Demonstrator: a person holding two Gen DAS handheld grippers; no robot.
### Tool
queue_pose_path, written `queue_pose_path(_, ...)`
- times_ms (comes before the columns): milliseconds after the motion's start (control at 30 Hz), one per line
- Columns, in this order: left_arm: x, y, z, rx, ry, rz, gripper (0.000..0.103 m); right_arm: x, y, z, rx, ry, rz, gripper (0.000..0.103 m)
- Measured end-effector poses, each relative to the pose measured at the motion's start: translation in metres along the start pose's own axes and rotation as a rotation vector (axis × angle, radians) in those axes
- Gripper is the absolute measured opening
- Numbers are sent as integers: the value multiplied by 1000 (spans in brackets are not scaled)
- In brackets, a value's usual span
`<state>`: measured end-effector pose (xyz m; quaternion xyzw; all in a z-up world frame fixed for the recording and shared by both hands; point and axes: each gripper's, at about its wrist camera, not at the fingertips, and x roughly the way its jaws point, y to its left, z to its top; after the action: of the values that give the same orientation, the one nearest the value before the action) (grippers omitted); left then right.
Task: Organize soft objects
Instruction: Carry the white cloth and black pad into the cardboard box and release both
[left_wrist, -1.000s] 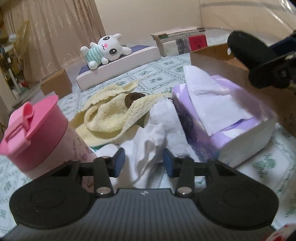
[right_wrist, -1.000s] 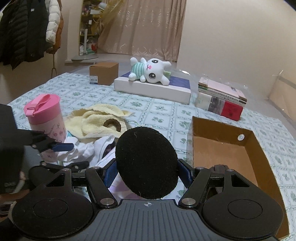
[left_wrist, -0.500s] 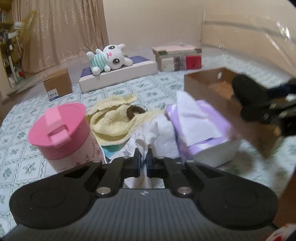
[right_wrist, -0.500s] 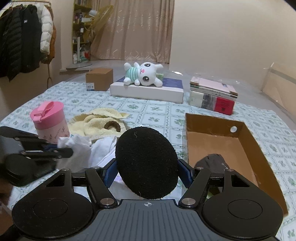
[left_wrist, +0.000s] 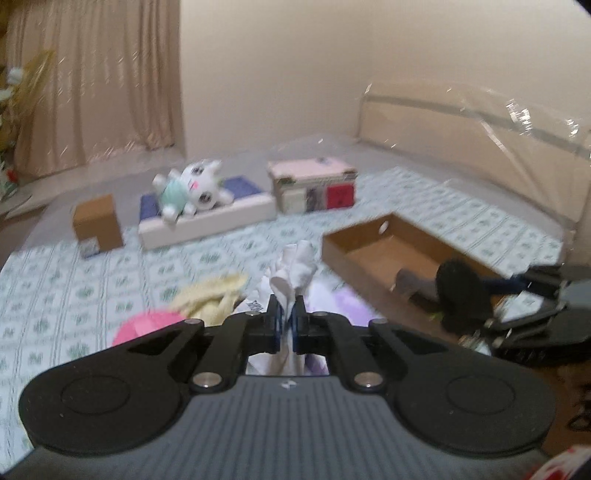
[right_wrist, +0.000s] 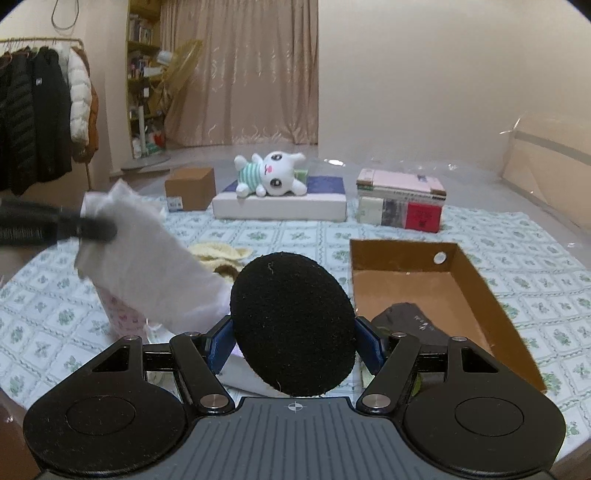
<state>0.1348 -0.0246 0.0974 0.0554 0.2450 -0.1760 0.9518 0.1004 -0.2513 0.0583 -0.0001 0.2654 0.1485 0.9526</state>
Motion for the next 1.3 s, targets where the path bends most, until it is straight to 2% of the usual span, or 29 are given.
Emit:
queue_pose_path(300, -17, -31, 70, 88, -62, -105, 4, -28, -25, 15, 68, -36, -30, 68)
queue_pose_path(567, -3, -82, 103, 129, -77, -211, 4, -53, -72, 25, 129, -64, -124, 68)
queue_pose_path(767, 36, -123, 116, 143, -62, -251, 4, -55, -117, 25, 171, -47, -197, 68)
queue_pose_path(933, 80, -152, 121, 149, -16, -287, 4, -40, -149, 18, 209, -14, -228, 68)
queue_pose_path(1200, 164, -182, 104, 149, 123, -350, 4, -8, -182, 2, 248, 41, -260, 68)
queue_pose_path(1300, 194, -188, 94, 159, 175, -347, 6, 4, -189, -4, 258, 61, -264, 68)
